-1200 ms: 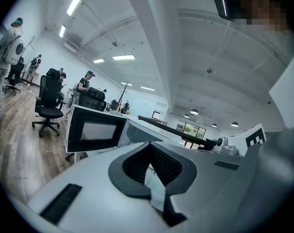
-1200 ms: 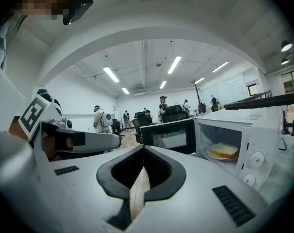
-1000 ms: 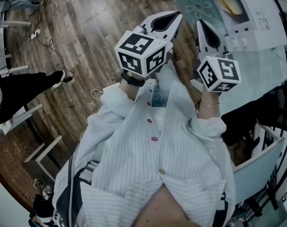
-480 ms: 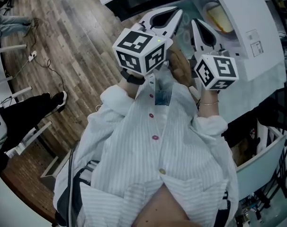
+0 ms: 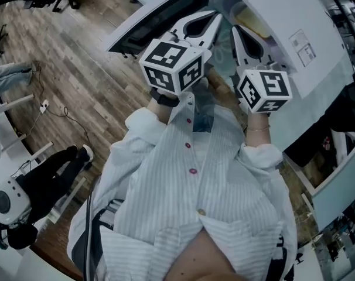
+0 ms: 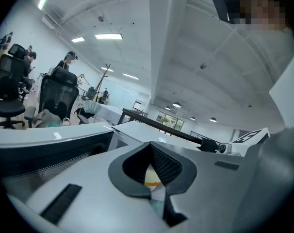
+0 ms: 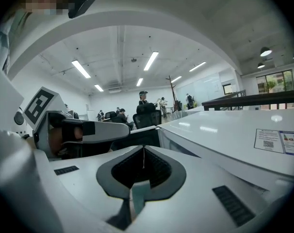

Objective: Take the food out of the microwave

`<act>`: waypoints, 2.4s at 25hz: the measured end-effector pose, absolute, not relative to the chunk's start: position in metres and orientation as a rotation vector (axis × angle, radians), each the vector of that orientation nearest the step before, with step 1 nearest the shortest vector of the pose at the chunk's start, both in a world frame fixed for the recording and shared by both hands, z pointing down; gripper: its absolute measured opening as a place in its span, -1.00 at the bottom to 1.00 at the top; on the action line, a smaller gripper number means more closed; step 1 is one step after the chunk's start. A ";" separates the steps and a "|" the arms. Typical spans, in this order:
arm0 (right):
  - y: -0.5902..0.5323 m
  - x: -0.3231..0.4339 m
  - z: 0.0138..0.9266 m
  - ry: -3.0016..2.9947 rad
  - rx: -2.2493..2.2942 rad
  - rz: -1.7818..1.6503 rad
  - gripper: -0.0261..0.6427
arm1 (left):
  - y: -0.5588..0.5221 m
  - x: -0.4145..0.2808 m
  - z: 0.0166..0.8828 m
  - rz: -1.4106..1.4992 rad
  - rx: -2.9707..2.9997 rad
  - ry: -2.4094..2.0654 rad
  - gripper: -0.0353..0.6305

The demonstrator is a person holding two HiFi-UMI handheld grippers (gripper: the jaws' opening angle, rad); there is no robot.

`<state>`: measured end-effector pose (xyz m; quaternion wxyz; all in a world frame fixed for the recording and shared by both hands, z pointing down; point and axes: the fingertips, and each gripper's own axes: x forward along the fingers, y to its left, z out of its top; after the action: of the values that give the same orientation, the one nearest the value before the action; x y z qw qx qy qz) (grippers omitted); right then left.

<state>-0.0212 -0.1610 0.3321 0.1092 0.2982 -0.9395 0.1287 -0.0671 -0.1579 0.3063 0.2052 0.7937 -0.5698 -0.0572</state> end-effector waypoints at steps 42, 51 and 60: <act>-0.200 0.071 0.391 -2.410 1.744 0.683 -0.83 | -0.224 0.010 0.392 0.077 2.349 -0.924 -0.87; -0.197 0.078 0.426 -2.378 1.780 0.820 -0.83 | -0.223 0.009 0.432 0.071 2.233 -0.915 -0.87; -0.199 0.079 0.456 -2.336 1.779 0.900 -0.83 | -0.222 0.013 0.460 0.075 2.175 -0.877 -0.87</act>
<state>0.0793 -0.1993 0.4565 0.0353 0.5790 -0.7601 0.2929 0.0129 -0.2217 0.4600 0.3871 0.8546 -0.3448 0.0293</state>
